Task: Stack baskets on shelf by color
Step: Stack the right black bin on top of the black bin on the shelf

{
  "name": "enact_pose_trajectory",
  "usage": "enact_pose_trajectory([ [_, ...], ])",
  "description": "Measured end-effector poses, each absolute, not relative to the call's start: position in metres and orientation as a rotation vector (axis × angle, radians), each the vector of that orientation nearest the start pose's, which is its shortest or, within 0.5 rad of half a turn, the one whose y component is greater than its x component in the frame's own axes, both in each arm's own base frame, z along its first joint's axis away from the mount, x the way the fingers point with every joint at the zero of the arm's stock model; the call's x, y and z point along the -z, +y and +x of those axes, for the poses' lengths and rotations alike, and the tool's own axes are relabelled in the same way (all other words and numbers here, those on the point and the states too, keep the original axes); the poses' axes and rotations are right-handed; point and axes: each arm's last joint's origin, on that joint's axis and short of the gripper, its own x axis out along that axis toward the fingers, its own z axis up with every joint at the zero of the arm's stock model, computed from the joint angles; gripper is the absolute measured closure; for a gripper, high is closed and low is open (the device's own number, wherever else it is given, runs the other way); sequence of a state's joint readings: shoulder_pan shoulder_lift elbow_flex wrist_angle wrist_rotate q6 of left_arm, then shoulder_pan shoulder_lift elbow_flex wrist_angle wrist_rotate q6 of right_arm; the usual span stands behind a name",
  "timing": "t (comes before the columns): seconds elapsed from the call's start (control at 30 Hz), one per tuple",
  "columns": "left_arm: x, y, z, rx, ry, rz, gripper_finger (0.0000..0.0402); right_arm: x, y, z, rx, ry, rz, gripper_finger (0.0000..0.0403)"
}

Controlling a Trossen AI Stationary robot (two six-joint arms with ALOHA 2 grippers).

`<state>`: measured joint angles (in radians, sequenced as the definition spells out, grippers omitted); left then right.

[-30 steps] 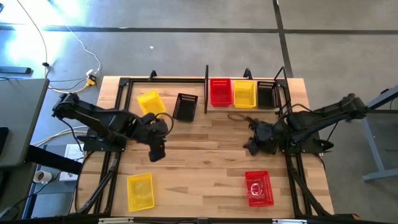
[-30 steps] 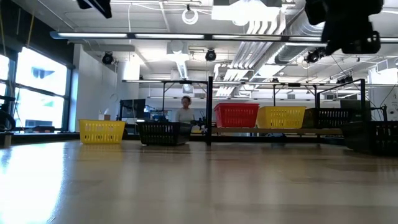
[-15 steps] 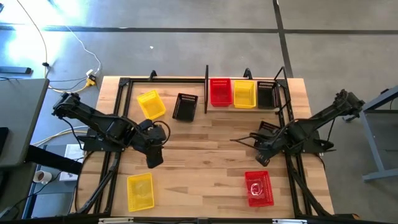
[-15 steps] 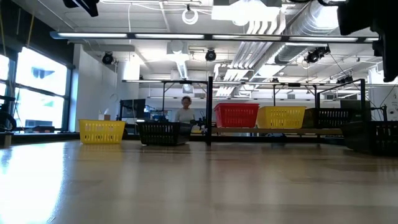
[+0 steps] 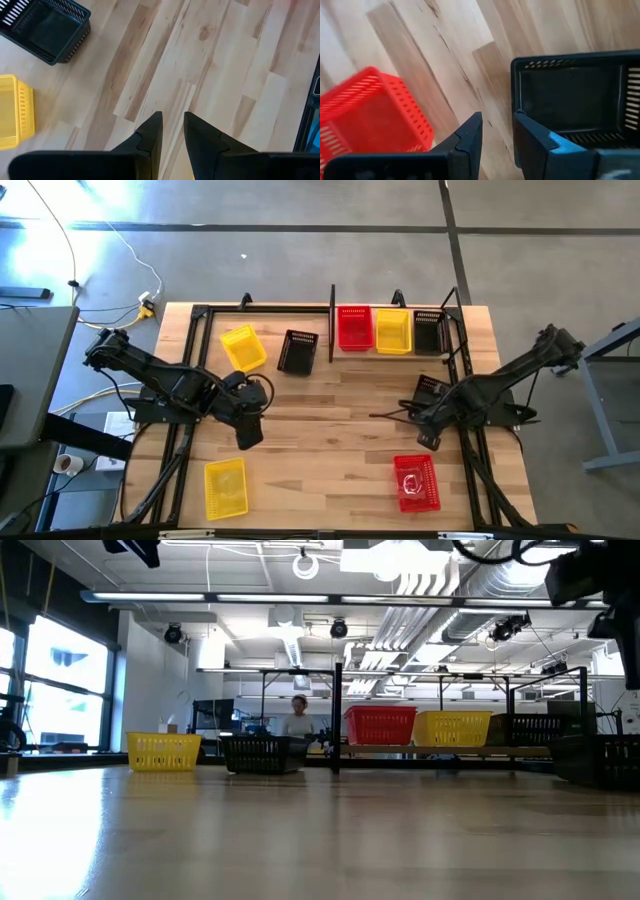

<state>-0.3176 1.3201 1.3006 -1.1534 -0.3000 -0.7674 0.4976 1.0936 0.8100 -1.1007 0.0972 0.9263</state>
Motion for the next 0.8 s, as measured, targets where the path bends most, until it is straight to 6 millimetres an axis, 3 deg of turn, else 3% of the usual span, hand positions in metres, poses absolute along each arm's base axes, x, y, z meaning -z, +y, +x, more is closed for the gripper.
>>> enact_pose_trajectory([
  [0.8,-0.327,-0.064,0.229,-0.415,1.03,-0.291,0.0332,-0.181,0.087,0.168,0.515,1.466,0.322,0.0308],
])
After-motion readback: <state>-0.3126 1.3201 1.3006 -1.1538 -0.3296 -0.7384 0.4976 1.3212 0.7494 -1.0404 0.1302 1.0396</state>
